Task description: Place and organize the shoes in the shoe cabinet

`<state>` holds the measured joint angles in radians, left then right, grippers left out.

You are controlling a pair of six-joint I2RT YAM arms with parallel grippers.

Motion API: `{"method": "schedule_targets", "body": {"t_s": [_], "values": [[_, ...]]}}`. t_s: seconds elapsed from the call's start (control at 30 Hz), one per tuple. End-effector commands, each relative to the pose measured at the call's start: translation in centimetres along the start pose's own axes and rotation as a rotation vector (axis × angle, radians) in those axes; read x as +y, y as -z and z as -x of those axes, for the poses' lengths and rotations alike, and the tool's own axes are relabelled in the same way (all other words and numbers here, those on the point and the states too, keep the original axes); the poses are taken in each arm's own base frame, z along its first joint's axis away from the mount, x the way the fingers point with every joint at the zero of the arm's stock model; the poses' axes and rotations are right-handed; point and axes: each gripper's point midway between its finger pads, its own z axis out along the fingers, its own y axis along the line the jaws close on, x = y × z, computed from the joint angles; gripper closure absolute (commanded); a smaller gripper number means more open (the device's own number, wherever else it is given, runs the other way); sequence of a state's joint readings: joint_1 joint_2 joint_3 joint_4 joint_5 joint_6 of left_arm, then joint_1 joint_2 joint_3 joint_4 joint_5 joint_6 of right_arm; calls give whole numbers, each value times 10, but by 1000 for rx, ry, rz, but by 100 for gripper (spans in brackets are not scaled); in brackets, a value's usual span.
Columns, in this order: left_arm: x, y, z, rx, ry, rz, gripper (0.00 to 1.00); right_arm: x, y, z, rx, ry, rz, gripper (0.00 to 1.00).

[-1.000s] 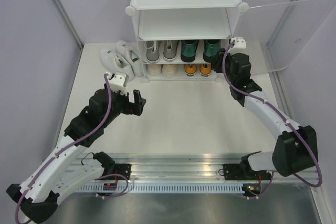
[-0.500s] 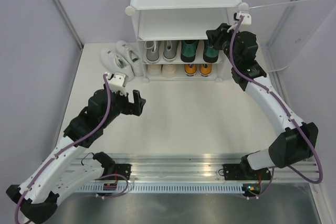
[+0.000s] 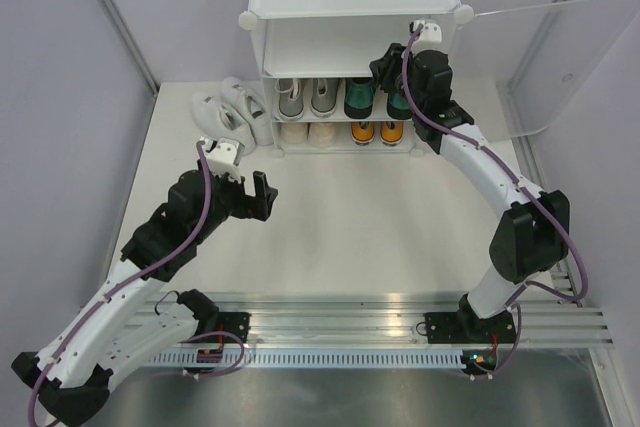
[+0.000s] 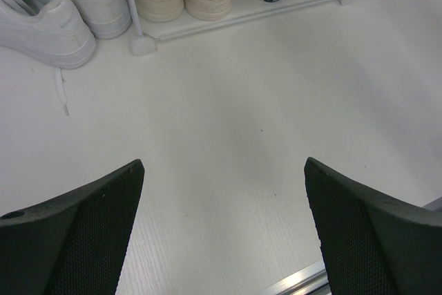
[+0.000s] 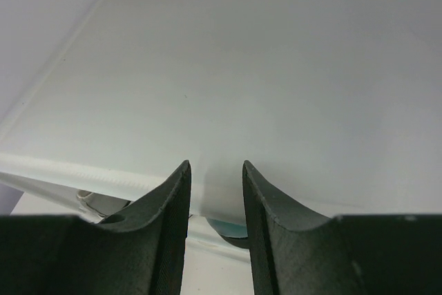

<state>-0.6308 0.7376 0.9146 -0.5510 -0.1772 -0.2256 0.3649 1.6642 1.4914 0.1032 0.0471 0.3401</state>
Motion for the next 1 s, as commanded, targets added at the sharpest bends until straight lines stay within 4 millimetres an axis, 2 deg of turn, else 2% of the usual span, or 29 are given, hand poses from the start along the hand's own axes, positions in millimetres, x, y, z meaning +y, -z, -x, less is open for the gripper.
{"method": "schedule_targets", "body": {"t_s": [0.0,0.17,0.3,0.33,0.47,0.73,0.8,0.97], "values": [[-1,0,5,-25,-28,-8,0,-9,-8,-7,14,8,-44,59],[-1,0,5,-21,-29,-9,0,-17,-9,-31,70,9,-67,59],[-1,0,5,-23,-30,-8,1,-19,-10,-29,78,16,-76,59],[-1,-1,5,-22,-30,-8,1,-16,-9,-23,70,17,-73,59],[-1,-1,5,-21,-31,-5,1,-24,-10,-28,109,23,-121,59],[0,-2,4,-17,-31,1,1,-34,-10,-59,177,21,-140,59],[1,-2,3,-16,-32,3,1,-32,-9,-54,168,18,-133,59],[4,-3,3,-16,-33,18,1,-19,-1,-23,108,20,-96,57]]}}
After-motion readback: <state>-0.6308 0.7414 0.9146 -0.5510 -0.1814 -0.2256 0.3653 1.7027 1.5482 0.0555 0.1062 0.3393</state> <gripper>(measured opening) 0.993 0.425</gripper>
